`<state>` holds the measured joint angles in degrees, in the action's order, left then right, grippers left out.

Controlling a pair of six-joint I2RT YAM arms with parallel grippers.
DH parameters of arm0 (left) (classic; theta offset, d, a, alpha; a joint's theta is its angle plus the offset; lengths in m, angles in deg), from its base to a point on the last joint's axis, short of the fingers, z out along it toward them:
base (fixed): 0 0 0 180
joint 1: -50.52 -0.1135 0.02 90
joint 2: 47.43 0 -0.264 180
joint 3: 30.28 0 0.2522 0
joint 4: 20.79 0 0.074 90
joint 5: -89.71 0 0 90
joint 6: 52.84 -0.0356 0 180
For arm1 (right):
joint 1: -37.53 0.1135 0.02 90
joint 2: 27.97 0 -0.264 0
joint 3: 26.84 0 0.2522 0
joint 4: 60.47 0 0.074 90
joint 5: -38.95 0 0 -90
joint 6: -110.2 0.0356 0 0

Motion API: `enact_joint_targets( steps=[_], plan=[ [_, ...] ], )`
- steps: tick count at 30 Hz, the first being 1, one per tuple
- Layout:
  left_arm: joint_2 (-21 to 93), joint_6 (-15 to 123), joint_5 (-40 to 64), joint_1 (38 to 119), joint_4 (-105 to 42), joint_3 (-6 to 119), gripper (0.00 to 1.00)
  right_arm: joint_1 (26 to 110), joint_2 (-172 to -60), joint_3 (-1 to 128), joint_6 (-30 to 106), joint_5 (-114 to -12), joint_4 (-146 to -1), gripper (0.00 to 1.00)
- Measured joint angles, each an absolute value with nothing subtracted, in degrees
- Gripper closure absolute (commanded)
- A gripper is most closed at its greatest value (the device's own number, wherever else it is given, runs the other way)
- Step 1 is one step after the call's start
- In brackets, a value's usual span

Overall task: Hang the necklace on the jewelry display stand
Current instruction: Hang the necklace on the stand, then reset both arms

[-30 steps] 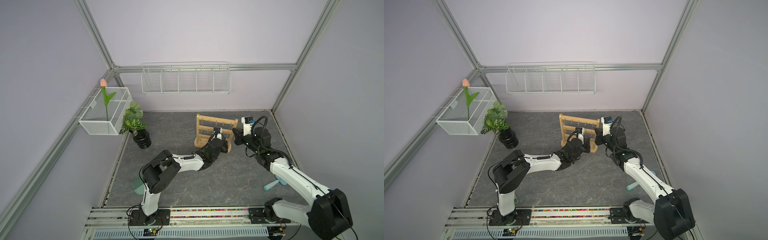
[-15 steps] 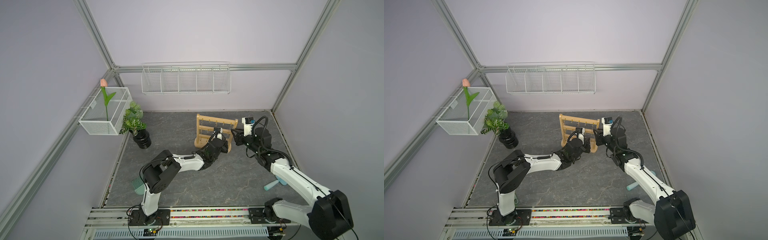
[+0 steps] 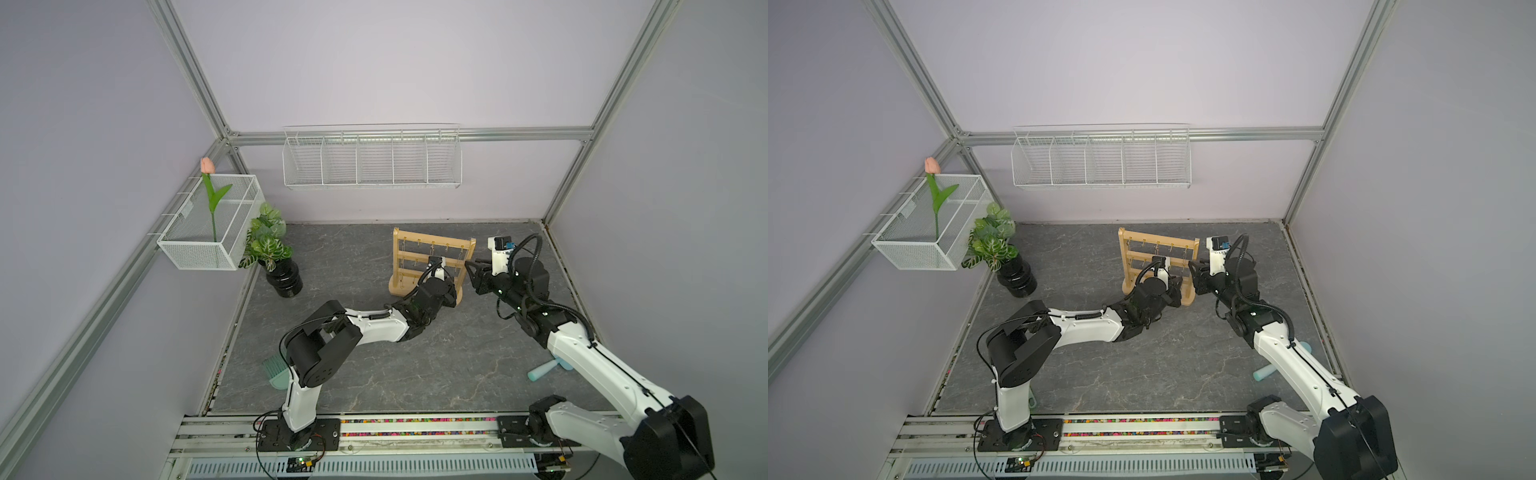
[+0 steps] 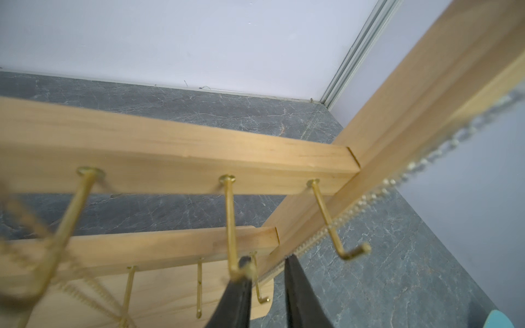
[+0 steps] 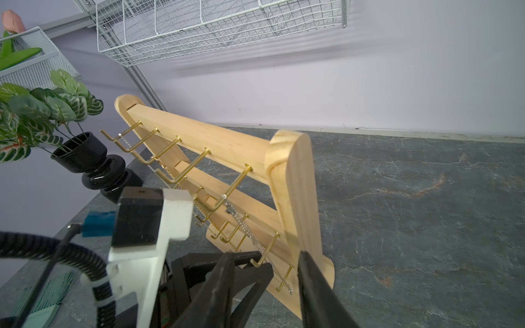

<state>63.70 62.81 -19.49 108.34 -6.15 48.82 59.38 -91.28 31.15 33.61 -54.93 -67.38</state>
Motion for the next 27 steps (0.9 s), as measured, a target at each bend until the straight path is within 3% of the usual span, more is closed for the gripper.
enact_joint_targets(
  steps=[17,27],
  plan=[
    [56.8,62.9,-21.3,111.4,-7.5,44.4,0.68,59.4,-88.1,30.6,33.0,-52.8,-73.8,0.45],
    [47.4,65.7,-21.5,112.4,-17.8,42.6,0.66,59.4,-85.8,30.3,32.8,-50.2,-78.6,0.36]
  ],
)
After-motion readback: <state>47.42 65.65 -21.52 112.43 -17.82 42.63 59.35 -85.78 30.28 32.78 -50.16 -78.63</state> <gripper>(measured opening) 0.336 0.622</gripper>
